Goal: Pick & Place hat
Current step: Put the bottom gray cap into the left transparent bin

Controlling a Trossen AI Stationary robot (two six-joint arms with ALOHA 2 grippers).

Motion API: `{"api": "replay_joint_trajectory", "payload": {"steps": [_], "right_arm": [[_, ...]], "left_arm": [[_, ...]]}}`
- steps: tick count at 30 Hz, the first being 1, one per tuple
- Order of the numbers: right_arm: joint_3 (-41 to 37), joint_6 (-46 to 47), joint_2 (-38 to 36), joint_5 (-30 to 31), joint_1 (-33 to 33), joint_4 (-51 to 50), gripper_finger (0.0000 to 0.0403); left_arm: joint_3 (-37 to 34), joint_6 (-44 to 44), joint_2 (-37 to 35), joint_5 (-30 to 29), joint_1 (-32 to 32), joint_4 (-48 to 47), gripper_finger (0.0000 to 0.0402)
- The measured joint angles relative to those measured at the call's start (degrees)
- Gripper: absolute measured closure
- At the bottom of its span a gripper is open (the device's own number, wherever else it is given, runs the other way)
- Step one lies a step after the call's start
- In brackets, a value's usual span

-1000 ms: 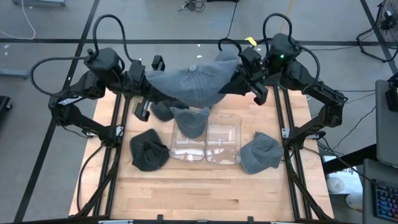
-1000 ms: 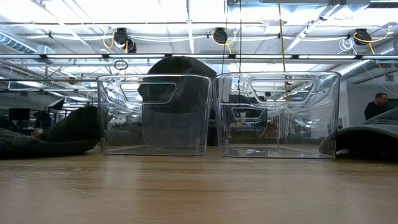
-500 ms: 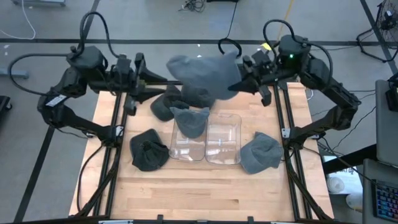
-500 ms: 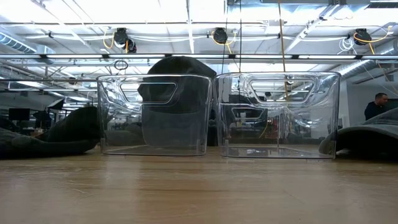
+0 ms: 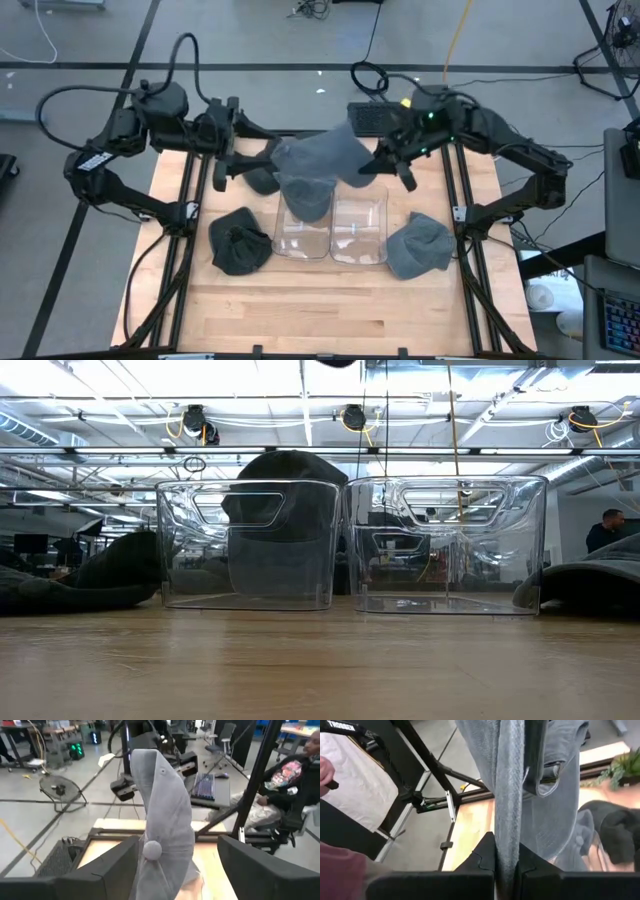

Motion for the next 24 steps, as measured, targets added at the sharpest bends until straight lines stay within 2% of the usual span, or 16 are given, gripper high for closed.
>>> {"api": "replay_joint_trajectory", "payload": {"steps": [8, 17, 24], "right_arm": [[-8.66, 2.68, -1.35, -0.11, 2.77, 8.55, 0.0403], [-9.92, 3.21, -1.42, 2.68, 5.36, 10.37, 0.0403], [-9.90, 3.21, -1.42, 2.86, 5.37, 10.37, 0.0403]], "left_arm": [[0.00, -1.40, 0.80, -1.45, 0.00, -6.97, 0.0125], [-0.07, -2.70, 3.84, -1.28, -1.56, -11.73, 0.0149], [-0.07, -3.04, 5.77, 0.50, -3.02, -10.71, 0.0137]]}}
